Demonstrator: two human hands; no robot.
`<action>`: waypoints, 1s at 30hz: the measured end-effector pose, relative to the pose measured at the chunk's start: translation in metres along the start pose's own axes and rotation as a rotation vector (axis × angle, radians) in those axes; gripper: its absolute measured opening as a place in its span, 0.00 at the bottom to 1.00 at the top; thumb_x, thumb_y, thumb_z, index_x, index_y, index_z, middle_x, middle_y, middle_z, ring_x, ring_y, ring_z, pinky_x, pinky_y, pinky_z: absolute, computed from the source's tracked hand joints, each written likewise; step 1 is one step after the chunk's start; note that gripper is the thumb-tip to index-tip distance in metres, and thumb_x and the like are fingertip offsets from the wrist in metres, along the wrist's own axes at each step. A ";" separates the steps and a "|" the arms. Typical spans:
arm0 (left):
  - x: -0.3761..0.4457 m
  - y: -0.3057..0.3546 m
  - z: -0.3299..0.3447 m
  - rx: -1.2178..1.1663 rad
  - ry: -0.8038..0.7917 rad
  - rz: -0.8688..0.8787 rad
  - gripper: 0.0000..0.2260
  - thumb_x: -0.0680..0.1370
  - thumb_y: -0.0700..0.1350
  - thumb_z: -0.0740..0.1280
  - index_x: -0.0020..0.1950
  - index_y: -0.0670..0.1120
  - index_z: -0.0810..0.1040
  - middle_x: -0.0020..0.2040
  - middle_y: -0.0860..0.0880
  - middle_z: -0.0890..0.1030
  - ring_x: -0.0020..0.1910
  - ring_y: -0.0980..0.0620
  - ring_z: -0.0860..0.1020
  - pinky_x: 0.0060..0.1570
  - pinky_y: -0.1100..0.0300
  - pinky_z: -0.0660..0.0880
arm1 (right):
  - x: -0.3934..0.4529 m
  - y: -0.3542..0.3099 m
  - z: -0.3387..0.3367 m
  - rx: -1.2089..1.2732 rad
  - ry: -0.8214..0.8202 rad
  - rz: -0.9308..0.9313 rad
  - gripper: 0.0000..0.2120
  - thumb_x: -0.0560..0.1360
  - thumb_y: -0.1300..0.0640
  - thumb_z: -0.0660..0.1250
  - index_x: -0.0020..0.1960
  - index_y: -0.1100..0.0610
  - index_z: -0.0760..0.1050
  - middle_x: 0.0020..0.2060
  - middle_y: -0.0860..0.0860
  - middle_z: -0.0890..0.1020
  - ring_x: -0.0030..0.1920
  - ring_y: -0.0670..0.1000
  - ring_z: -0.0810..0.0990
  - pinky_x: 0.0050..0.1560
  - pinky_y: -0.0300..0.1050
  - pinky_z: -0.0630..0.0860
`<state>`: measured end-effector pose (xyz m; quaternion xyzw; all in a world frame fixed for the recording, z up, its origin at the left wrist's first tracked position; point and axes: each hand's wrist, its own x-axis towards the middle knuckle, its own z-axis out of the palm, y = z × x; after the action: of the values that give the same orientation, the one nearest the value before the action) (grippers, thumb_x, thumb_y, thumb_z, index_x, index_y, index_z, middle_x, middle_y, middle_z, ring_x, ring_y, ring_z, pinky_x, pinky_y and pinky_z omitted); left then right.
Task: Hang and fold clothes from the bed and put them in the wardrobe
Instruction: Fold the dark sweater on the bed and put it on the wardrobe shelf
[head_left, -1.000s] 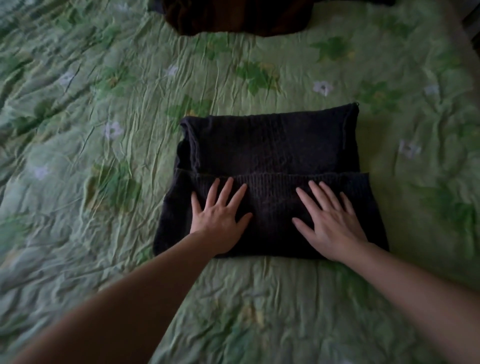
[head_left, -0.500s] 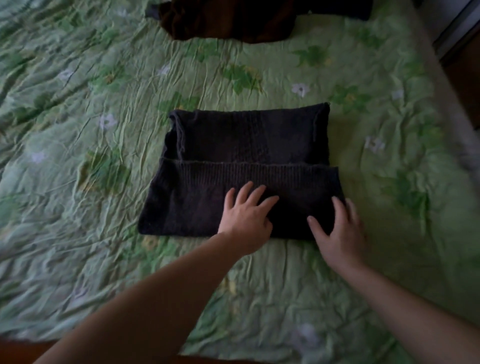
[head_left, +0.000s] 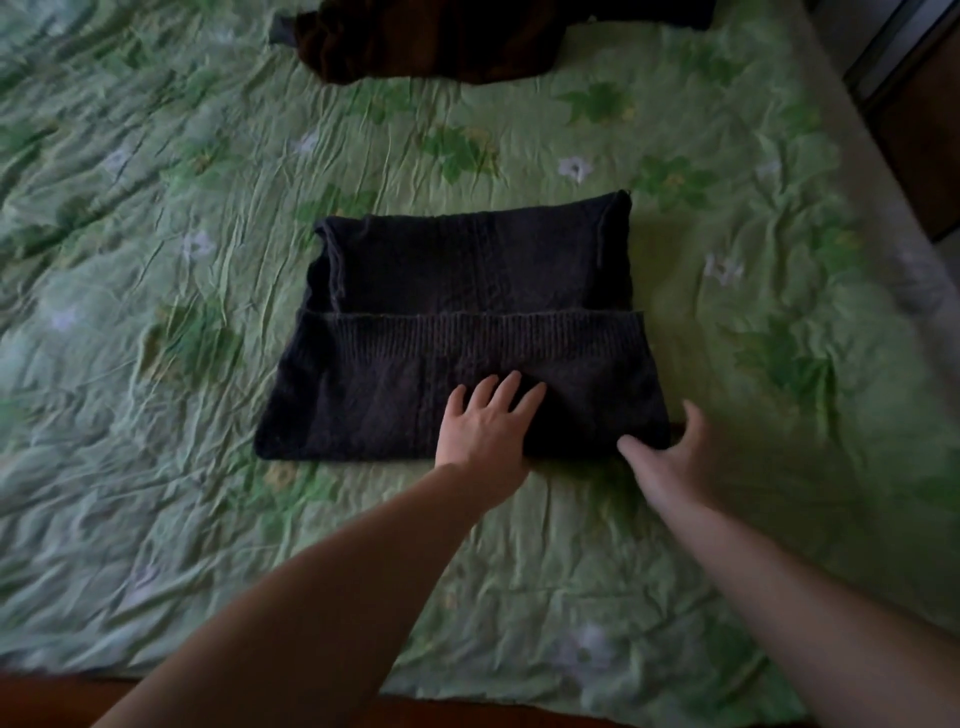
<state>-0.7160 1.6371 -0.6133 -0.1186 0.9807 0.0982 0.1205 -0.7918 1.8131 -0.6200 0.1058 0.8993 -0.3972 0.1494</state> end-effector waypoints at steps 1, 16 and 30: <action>0.002 0.002 0.000 0.004 0.008 0.002 0.35 0.75 0.51 0.65 0.77 0.58 0.50 0.78 0.52 0.54 0.76 0.47 0.53 0.73 0.46 0.51 | -0.001 0.001 0.000 -0.123 0.010 -0.127 0.45 0.64 0.54 0.76 0.75 0.51 0.57 0.70 0.58 0.65 0.69 0.62 0.65 0.67 0.57 0.66; -0.003 -0.066 -0.017 0.053 -0.062 0.092 0.39 0.74 0.47 0.66 0.78 0.57 0.45 0.79 0.56 0.46 0.78 0.55 0.45 0.75 0.52 0.48 | 0.035 -0.066 -0.013 -0.689 -0.425 -0.715 0.22 0.67 0.59 0.63 0.60 0.44 0.74 0.54 0.49 0.81 0.52 0.57 0.79 0.52 0.49 0.76; 0.015 -0.173 -0.103 -0.011 0.108 -0.224 0.12 0.78 0.48 0.60 0.61 0.53 0.72 0.53 0.46 0.81 0.50 0.41 0.80 0.41 0.54 0.71 | 0.061 -0.154 -0.026 -0.472 -0.382 -0.468 0.12 0.70 0.66 0.66 0.49 0.53 0.79 0.46 0.56 0.82 0.47 0.57 0.77 0.44 0.48 0.71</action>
<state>-0.7080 1.4462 -0.5479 -0.2332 0.9658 0.0831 0.0768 -0.9011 1.7343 -0.5197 -0.2157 0.9217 -0.2154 0.2399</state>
